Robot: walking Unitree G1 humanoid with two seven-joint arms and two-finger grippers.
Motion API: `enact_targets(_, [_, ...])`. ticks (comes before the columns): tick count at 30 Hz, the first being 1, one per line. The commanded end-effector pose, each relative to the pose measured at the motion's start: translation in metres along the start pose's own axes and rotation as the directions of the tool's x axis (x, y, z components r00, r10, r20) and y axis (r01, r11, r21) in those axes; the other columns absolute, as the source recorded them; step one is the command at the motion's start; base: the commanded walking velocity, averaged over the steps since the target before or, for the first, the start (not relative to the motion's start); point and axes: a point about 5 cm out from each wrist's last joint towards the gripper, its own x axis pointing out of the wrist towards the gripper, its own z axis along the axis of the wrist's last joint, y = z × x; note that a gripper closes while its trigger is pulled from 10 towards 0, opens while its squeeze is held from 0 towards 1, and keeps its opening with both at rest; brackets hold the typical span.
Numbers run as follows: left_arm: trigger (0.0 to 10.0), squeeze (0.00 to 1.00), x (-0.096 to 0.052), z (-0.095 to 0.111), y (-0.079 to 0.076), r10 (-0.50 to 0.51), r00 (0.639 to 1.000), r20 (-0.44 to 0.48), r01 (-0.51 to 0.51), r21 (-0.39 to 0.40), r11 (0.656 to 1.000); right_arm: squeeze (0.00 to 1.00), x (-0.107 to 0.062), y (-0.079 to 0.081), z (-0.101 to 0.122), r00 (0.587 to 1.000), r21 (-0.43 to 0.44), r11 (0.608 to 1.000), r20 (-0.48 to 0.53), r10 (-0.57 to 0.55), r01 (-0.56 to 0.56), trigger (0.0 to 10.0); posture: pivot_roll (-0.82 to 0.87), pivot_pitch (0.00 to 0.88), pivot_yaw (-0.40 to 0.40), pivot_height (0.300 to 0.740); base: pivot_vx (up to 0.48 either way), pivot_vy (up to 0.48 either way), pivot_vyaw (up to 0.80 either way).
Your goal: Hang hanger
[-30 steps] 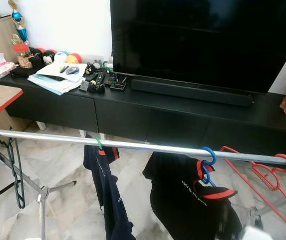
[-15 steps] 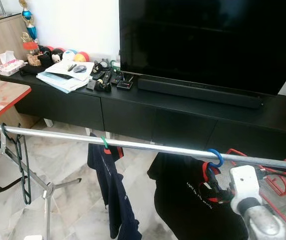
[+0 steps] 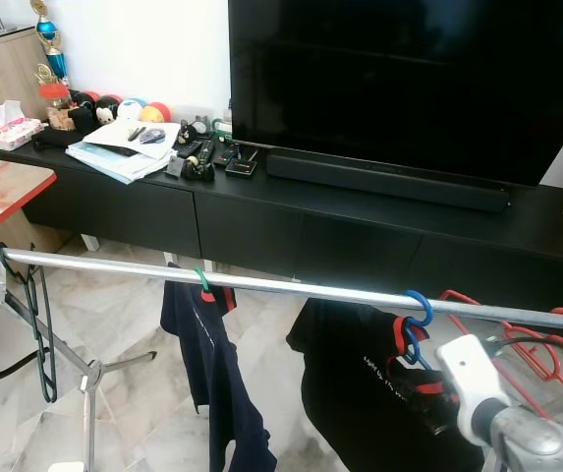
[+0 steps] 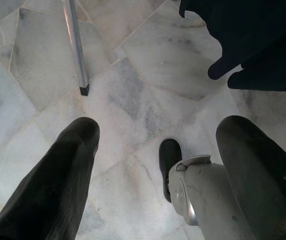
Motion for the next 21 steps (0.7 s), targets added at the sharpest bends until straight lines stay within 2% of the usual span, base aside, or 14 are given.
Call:
enact_targets(1, [10.0, 0.00, -0.001, -0.005, -0.002, -0.002, 1.000, -0.023, 0.002, -0.017, 1.000, 0.00, 0.002, -0.008, 0.006, 1.000, -0.008, 1.000, -0.005, -0.028, 0.028, 10.0, -0.06, 0.000, -0.044, 0.740, 0.000, 0.000, 0.00])
enact_targets(4, [10.0, 0.00, 0.000, -0.005, -0.003, 0.000, 1.000, -0.023, 0.000, -0.018, 1.000, 0.00, 0.006, -0.016, 0.010, 0.997, -0.015, 0.997, 0.008, -0.075, 0.075, 10.0, -0.05, 0.000, -0.044, 0.740, 0.000, 0.000, 0.00])
enact_targets(11, [10.0, 0.00, 0.000, -0.004, -0.003, 0.002, 1.000, -0.024, -0.002, -0.018, 1.000, 0.00, 0.011, -0.024, 0.021, 0.993, 0.019, 0.994, 0.054, -0.106, 0.105, 10.0, -0.05, 0.000, -0.044, 0.740, 0.000, 0.000, 0.00])
enact_targets(12, [10.0, 0.00, 0.000, -0.004, -0.003, 0.002, 1.000, -0.024, -0.002, -0.019, 1.000, 0.00, 0.014, -0.024, 0.020, 0.994, 0.009, 0.996, 0.048, -0.095, 0.094, 4.5, -0.05, 0.000, -0.043, 0.740, 0.000, 0.000, 0.00])
enact_targets(13, [10.0, 0.00, 0.000, -0.004, -0.003, 0.002, 1.000, -0.024, -0.002, -0.019, 1.000, 0.00, 0.016, -0.023, 0.020, 0.995, 0.005, 0.996, 0.045, -0.090, 0.090, 4.5, -0.05, 0.000, -0.043, 0.740, 0.000, 0.000, 0.00])
enact_targets(14, [10.0, 0.00, 0.000, -0.003, -0.003, 0.001, 1.000, -0.024, -0.002, -0.020, 1.000, 0.00, 0.019, -0.022, 0.018, 0.996, -0.014, 0.997, 0.033, -0.078, 0.079, 0.0, -0.05, 0.000, -0.042, 0.740, 0.000, 0.000, 0.00])
enact_targets(17, [10.0, 0.00, 0.000, -0.003, -0.003, 0.001, 1.000, -0.023, -0.001, -0.018, 1.000, 0.00, 0.023, -0.024, 0.015, 0.996, -0.016, 0.996, 0.010, -0.084, 0.084, 0.0, -0.05, 0.000, -0.041, 0.740, 0.000, 0.000, 0.00])
enact_targets(18, [10.0, 0.00, 0.000, -0.003, -0.003, 0.001, 1.000, -0.022, -0.002, -0.019, 1.000, 0.00, 0.024, -0.025, 0.014, 0.996, -0.012, 0.996, 0.003, -0.089, 0.089, 10.0, -0.04, 0.000, -0.040, 0.740, 0.000, 0.000, 0.00])
enact_targets(21, [10.0, 0.00, 0.001, -0.002, -0.003, 0.002, 1.000, -0.021, -0.002, -0.019, 1.000, 0.00, 0.027, -0.027, 0.014, 0.996, -0.008, 0.996, -0.004, -0.093, 0.093, 10.0, -0.04, 0.000, -0.040, 0.740, 0.000, 0.000, 0.00])
